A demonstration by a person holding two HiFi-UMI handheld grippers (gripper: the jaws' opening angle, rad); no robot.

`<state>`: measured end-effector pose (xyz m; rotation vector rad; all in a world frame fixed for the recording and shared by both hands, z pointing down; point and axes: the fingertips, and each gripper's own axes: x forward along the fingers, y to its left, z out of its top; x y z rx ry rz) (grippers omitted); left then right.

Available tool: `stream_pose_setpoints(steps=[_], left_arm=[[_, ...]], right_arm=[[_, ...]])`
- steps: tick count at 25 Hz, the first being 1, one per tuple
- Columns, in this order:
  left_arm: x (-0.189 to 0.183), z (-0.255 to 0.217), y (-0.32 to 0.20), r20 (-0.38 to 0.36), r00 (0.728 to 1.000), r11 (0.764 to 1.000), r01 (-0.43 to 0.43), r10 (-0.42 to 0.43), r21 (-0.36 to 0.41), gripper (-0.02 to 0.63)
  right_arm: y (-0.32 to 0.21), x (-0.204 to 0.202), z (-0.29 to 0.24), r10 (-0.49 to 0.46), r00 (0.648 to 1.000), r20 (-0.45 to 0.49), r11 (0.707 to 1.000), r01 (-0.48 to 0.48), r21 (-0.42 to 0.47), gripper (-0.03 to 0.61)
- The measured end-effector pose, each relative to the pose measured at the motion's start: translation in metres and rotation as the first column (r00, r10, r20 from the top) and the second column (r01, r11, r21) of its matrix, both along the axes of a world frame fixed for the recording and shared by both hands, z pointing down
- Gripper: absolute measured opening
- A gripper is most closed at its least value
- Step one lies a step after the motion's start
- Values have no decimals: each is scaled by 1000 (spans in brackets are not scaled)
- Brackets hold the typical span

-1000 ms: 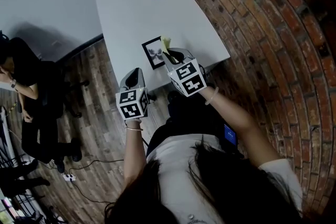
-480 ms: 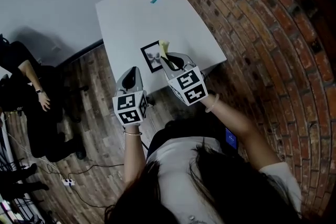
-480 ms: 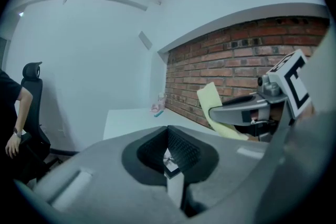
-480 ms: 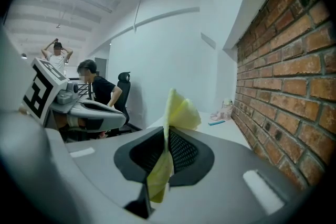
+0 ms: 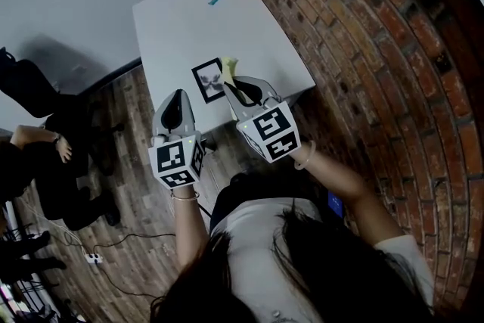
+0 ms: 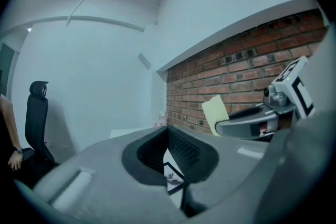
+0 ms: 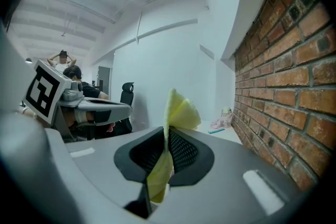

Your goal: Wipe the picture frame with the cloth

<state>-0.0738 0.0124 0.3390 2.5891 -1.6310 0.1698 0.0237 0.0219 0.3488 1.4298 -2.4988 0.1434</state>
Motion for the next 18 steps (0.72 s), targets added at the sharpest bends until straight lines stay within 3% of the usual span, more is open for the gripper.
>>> stream_pose_setpoints(steps=[6, 18], left_arm=[[15, -20, 19, -3, 999, 999, 32, -32, 43, 0], [46, -29, 49, 2, 999, 998, 43, -43, 54, 0]], right_arm=[[19, 15, -14, -15, 999, 29, 1000, 14, 25, 29], [42, 41, -27, -28, 998, 58, 998, 24, 57, 28]])
